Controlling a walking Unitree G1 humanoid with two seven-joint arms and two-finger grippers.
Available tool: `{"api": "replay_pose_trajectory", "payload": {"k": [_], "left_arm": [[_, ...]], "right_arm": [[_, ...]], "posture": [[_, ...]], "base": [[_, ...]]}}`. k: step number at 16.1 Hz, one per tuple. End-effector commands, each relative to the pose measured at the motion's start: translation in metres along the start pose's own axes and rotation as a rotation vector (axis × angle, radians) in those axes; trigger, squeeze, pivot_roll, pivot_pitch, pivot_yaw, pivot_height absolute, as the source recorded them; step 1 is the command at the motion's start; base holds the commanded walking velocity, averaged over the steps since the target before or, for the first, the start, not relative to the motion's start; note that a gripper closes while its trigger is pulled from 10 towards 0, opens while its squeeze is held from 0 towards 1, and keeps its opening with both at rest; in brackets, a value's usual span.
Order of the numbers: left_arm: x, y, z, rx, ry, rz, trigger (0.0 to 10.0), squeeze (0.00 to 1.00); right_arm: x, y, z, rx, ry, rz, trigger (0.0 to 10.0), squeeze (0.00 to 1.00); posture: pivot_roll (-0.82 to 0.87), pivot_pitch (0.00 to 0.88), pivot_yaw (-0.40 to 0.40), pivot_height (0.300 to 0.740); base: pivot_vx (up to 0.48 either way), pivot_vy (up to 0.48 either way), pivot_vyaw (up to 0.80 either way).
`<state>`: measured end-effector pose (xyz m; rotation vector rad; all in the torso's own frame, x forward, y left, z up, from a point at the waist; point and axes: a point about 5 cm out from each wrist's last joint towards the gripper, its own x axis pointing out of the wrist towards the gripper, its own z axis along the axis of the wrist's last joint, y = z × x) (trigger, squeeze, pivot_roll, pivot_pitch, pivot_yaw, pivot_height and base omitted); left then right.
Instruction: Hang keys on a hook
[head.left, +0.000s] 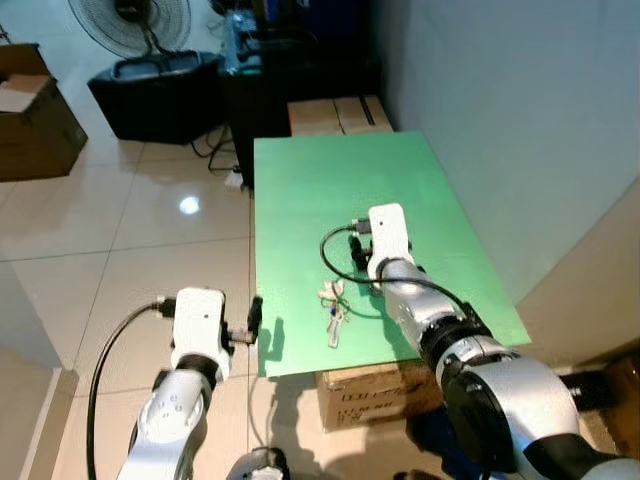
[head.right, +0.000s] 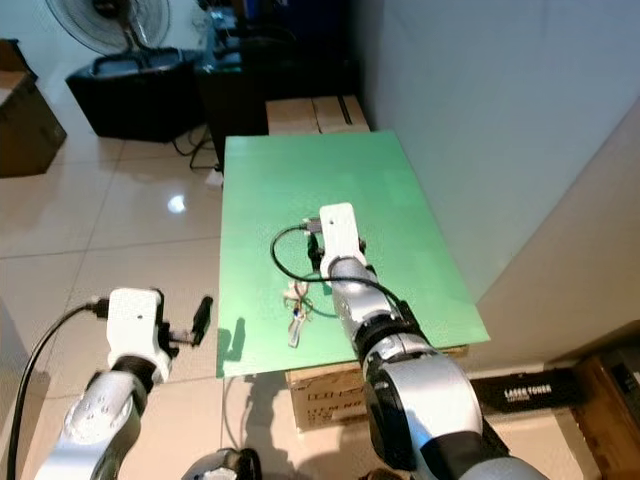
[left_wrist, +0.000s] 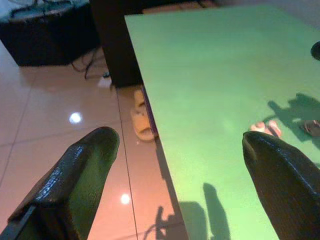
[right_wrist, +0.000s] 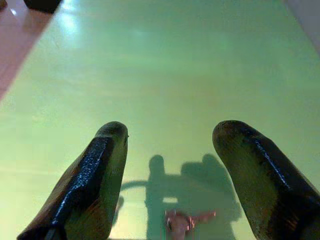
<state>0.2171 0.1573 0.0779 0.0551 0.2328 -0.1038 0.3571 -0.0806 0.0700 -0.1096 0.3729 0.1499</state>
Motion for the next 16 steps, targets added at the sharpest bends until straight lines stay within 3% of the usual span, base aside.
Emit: {"api": "replay_pose_trajectory", "payload": {"k": [1, 4, 9, 16], "left_arm": [[-0.005, 0.000, 0.003, 0.021, -0.001, -0.001, 10.0, 0.00], [-0.013, 0.002, 0.002, 0.024, 0.026, -0.007, 10.0, 0.00], [-0.020, -0.011, -0.001, 0.005, 0.053, -0.035, 10.0, 0.00], [-0.041, -0.012, -0.007, -0.001, 0.118, -0.061, 10.0, 0.00]], "right_arm": [[-0.002, -0.002, -0.013, -0.011, 0.050, -0.012, 10.0, 0.00], [-0.005, -0.006, -0.025, -0.007, 0.084, -0.030, 10.0, 0.00], [-0.010, -0.011, -0.044, -0.041, 0.134, -0.049, 10.0, 0.00], [-0.013, -0.009, -0.052, -0.094, 0.153, -0.047, 10.0, 0.00]], "posture": [[0.14, 0.164, 0.069, 0.740], [0.15, 0.193, 0.088, 0.740], [0.12, 0.235, 0.094, 0.740], [0.12, 0.298, 0.126, 0.740]], "base": [[0.000, 0.000, 0.00], [0.000, 0.000, 0.00], [0.000, 0.000, 0.00], [0.000, 0.000, 0.00]]}}
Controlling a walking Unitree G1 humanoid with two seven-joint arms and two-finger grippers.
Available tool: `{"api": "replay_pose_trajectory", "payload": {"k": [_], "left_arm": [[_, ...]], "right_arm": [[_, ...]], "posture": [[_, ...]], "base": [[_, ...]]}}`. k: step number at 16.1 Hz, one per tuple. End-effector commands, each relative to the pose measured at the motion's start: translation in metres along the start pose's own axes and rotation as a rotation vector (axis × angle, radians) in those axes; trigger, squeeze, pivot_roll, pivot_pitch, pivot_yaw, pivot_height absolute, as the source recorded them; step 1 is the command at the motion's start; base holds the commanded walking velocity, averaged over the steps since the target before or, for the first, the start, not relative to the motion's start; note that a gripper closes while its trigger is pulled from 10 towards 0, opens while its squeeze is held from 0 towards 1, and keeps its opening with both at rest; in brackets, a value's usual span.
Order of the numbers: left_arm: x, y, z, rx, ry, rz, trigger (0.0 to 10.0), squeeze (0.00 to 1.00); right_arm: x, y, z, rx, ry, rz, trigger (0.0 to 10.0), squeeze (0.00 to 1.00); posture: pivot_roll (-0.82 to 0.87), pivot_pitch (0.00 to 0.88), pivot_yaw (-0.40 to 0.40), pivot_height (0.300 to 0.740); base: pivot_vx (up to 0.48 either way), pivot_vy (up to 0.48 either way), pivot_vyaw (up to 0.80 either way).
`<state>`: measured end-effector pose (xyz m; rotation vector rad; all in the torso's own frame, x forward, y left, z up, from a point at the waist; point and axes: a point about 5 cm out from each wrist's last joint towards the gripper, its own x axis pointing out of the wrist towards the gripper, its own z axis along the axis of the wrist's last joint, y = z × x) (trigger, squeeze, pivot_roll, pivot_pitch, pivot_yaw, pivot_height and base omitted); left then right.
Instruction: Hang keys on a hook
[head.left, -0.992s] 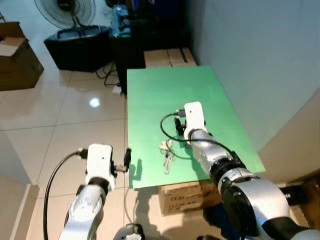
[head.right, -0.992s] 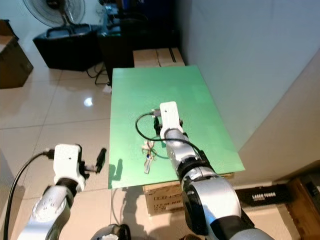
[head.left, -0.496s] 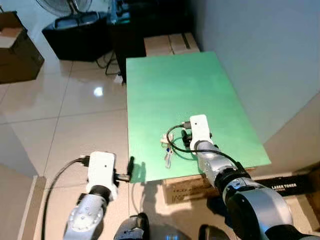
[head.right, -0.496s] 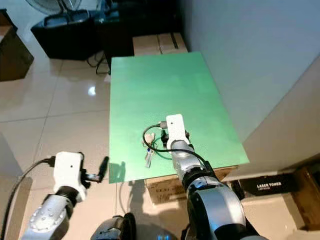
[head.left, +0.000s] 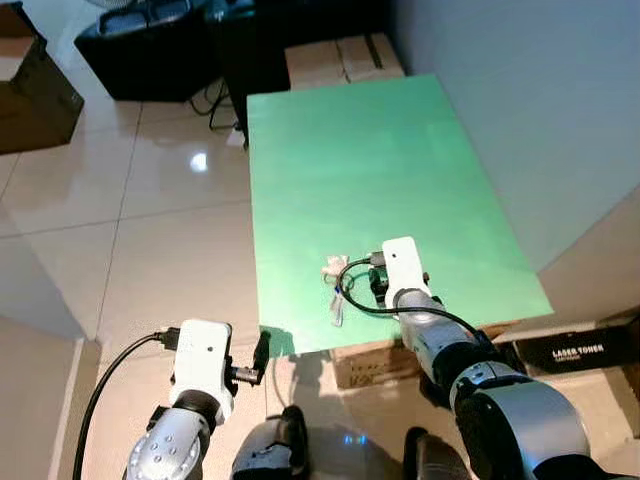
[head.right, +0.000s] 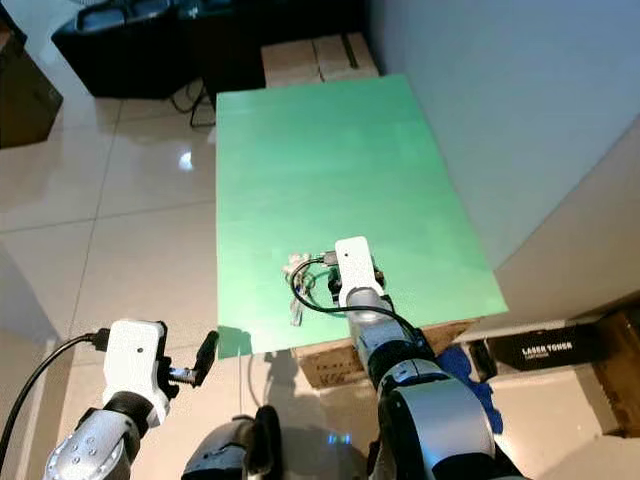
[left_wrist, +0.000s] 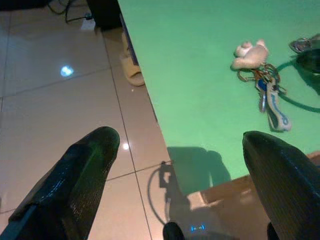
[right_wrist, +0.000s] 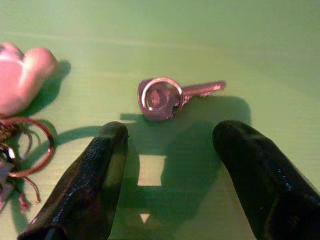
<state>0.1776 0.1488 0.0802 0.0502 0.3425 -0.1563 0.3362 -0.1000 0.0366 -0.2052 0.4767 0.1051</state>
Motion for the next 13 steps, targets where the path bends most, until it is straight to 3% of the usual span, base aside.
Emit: {"api": "replay_pose_trajectory", "payload": {"k": [1, 4, 7, 12, 13], "left_arm": [[-0.005, 0.000, -0.002, 0.002, 0.015, -0.006, 10.0, 0.00], [-0.010, -0.003, -0.004, 0.002, 0.031, -0.016, 10.0, 0.00], [-0.014, -0.003, -0.005, 0.003, 0.040, -0.022, 10.0, 0.00], [-0.019, -0.007, -0.006, 0.002, 0.049, -0.039, 10.0, 0.00], [-0.019, -0.007, -0.006, 0.000, 0.052, -0.040, 10.0, 0.00]], "right_arm": [[-0.002, 0.005, -0.012, -0.022, 0.039, 0.006, 10.0, 0.00], [-0.003, 0.006, -0.015, -0.041, 0.039, 0.010, 10.0, 0.00], [-0.005, 0.010, -0.013, -0.138, -0.021, 0.011, 10.0, 0.00], [-0.006, 0.008, -0.018, -0.150, -0.033, -0.008, 10.0, 0.00], [-0.006, 0.007, -0.019, -0.161, -0.033, -0.010, 3.9, 0.00]], "posture": [[0.12, 0.301, 0.129, 0.740], [0.12, 0.305, 0.138, 0.740], [0.11, 0.303, 0.142, 0.740], [0.10, 0.311, 0.143, 0.740], [0.10, 0.312, 0.145, 0.740]], "base": [[0.000, 0.000, 0.00], [0.000, 0.000, 0.00], [0.000, 0.000, 0.00], [0.000, 0.000, 0.00], [0.000, 0.000, 0.00]]}}
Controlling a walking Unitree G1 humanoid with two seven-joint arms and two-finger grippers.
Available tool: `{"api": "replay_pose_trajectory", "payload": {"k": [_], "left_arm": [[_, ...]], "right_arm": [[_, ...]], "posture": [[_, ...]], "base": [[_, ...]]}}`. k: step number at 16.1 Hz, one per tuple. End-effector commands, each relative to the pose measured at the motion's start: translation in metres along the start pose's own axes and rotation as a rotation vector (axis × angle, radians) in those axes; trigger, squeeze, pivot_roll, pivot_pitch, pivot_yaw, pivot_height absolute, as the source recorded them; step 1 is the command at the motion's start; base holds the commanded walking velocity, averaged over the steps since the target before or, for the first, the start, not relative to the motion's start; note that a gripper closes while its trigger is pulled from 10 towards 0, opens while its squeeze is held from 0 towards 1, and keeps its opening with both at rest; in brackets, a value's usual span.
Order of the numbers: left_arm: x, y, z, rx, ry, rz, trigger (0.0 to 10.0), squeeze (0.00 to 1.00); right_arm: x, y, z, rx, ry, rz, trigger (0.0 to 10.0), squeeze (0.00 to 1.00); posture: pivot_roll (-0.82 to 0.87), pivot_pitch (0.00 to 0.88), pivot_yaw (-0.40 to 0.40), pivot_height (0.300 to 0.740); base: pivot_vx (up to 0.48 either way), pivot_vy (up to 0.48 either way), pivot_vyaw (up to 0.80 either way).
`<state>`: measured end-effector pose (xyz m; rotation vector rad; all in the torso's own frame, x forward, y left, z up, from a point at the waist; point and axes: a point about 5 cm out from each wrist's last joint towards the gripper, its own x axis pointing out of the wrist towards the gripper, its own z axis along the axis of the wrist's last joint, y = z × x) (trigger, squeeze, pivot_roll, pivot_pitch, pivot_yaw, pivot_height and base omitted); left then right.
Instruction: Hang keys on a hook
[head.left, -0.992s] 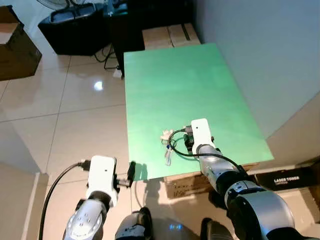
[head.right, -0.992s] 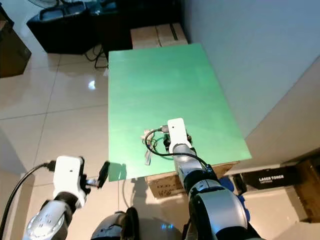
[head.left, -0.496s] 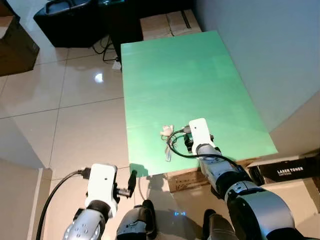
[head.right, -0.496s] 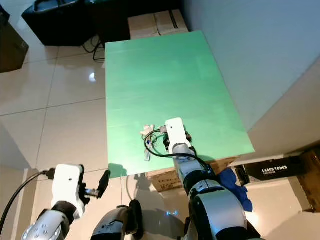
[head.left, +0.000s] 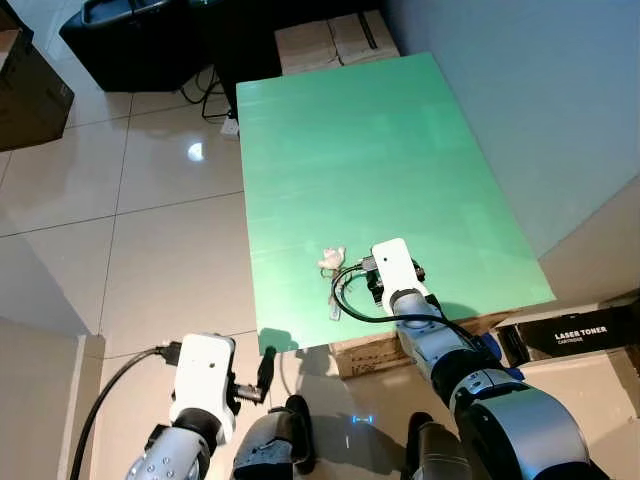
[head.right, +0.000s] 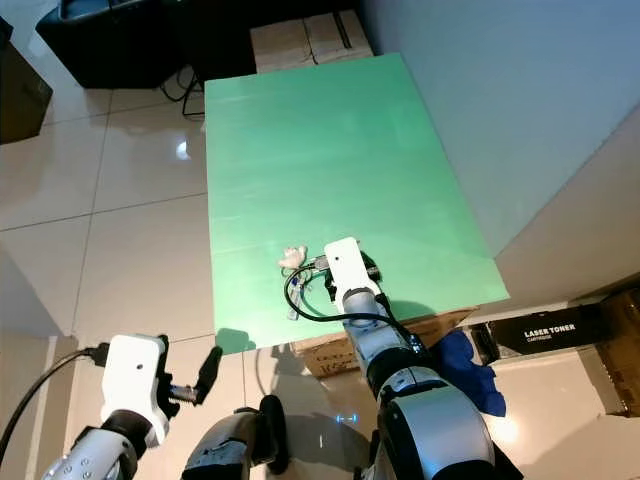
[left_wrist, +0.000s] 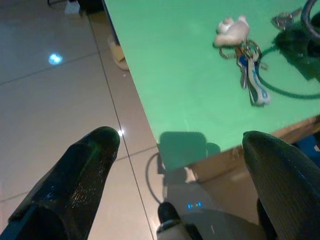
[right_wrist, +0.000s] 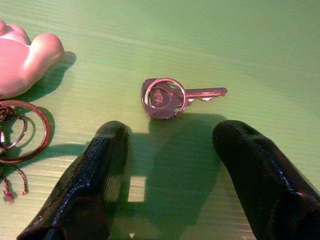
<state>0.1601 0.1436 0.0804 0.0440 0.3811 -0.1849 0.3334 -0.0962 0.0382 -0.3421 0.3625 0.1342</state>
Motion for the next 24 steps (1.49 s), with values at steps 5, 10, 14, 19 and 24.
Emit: {"api": "replay_pose_trajectory", "payload": {"k": [5, 10, 14, 19, 24], "left_arm": [[-0.005, 0.000, -0.002, 0.003, 0.025, -0.017, 10.0, 0.00], [-0.002, -0.003, -0.003, -0.001, 0.026, -0.032, 10.0, 0.00], [0.000, -0.004, -0.002, -0.001, 0.024, -0.040, 10.0, 0.00], [0.004, -0.004, -0.001, 0.001, 0.021, -0.046, 10.0, 0.00], [0.013, -0.006, 0.000, -0.005, 0.005, -0.044, 10.0, 0.00]], "right_arm": [[-0.007, 0.007, -0.022, -0.023, 0.070, 0.021, 0.0, 0.00], [-0.008, 0.006, -0.024, -0.030, 0.063, 0.029, 0.0, 0.00], [-0.008, 0.005, -0.024, -0.038, 0.059, 0.026, 0.0, 0.00], [-0.008, 0.006, -0.024, -0.034, 0.058, 0.028, 0.0, 0.00], [-0.004, -0.001, -0.017, -0.048, 0.060, -0.011, 7.7, 1.00]], "posture": [[0.10, 0.323, 0.151, 0.740], [0.08, 0.318, 0.154, 0.740], [0.08, 0.316, 0.159, 0.740], [0.07, 0.307, 0.157, 0.740], [0.07, 0.289, 0.141, 0.740]], "base": [[0.000, 0.000, 0.00], [0.000, 0.000, 0.00], [0.000, 0.000, 0.00], [0.000, 0.000, 0.00], [0.000, 0.000, 0.00]]}}
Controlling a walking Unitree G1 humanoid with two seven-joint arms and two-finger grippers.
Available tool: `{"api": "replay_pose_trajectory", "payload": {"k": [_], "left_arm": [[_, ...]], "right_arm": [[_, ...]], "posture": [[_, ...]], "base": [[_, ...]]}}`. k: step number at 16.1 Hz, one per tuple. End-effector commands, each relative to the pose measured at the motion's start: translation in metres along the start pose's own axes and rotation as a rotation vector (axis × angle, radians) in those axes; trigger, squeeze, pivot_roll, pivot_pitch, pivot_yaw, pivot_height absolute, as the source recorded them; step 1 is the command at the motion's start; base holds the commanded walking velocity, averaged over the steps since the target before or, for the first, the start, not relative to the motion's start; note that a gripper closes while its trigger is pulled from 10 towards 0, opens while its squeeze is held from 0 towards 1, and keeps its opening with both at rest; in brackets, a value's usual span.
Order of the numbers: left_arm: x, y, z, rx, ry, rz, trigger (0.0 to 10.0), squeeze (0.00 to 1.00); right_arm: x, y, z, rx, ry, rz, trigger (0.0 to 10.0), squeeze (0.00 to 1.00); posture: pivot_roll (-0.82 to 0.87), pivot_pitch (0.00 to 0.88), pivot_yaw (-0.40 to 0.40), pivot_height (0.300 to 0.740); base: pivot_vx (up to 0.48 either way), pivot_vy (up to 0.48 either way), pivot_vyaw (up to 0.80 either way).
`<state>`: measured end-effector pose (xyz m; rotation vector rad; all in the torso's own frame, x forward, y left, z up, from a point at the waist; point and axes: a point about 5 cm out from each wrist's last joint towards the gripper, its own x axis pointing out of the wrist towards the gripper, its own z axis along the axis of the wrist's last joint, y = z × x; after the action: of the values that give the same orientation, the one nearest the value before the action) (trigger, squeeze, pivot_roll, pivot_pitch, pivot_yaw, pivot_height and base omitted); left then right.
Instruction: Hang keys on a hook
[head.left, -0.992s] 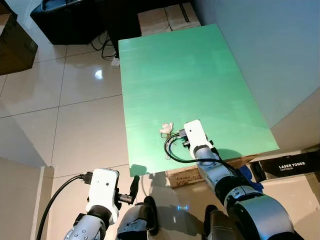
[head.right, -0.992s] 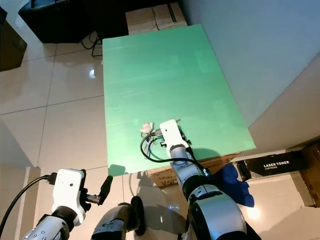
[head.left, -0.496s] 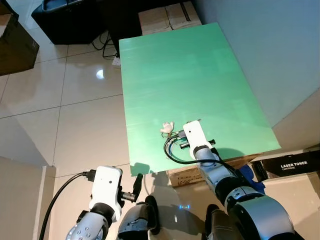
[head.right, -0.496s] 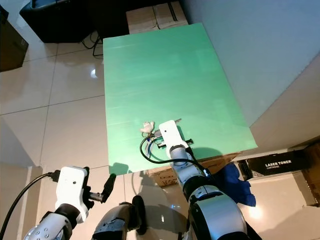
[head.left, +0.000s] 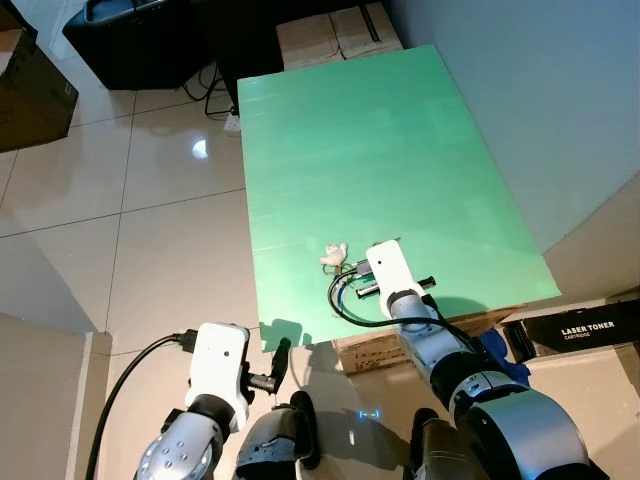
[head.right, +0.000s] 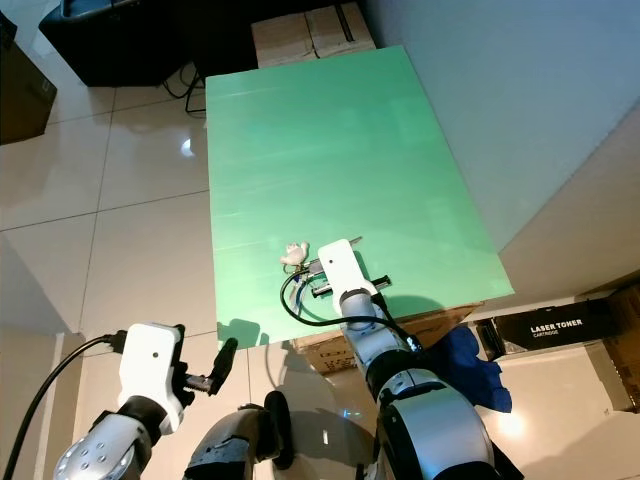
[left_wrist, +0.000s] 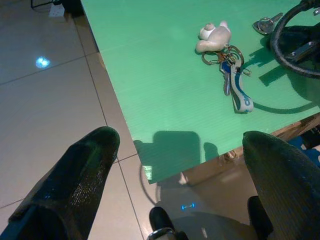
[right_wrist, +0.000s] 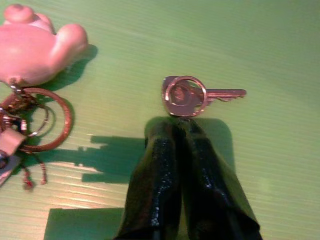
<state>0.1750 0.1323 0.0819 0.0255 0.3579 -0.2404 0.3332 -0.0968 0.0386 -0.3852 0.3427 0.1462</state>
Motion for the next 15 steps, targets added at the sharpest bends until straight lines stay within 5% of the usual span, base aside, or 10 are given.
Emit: {"api": "replay_pose_trajectory", "payload": {"k": [1, 9, 12, 15], "left_arm": [[0.001, 0.003, -0.007, -0.001, 0.025, 0.015, 10.0, 0.00], [0.055, 0.004, 0.013, -0.006, -0.097, 0.020, 10.0, 0.00], [0.076, 0.009, 0.016, 0.001, -0.105, 0.026, 10.0, 0.00], [0.099, 0.043, 0.015, -0.034, -0.085, 0.095, 10.0, 0.00]], "right_arm": [[-0.003, -0.001, -0.016, 0.009, 0.080, -0.008, 10.0, 1.00], [0.007, -0.019, 0.012, -0.005, -0.005, -0.031, 10.0, 1.00], [0.010, -0.033, 0.025, 0.075, -0.058, -0.077, 10.0, 1.00], [0.013, -0.052, 0.055, 0.143, -0.197, -0.090, 10.0, 1.00]], "posture": [[0.06, 0.271, 0.134, 0.740], [0.00, 0.115, 0.073, 0.740], [-0.04, 0.049, 0.065, 0.740], [-0.10, 0.000, 0.079, 0.740]], "base": [[0.000, 0.000, 0.00], [0.000, 0.000, 0.00], [0.000, 0.000, 0.00], [0.000, 0.000, 0.00]]}}
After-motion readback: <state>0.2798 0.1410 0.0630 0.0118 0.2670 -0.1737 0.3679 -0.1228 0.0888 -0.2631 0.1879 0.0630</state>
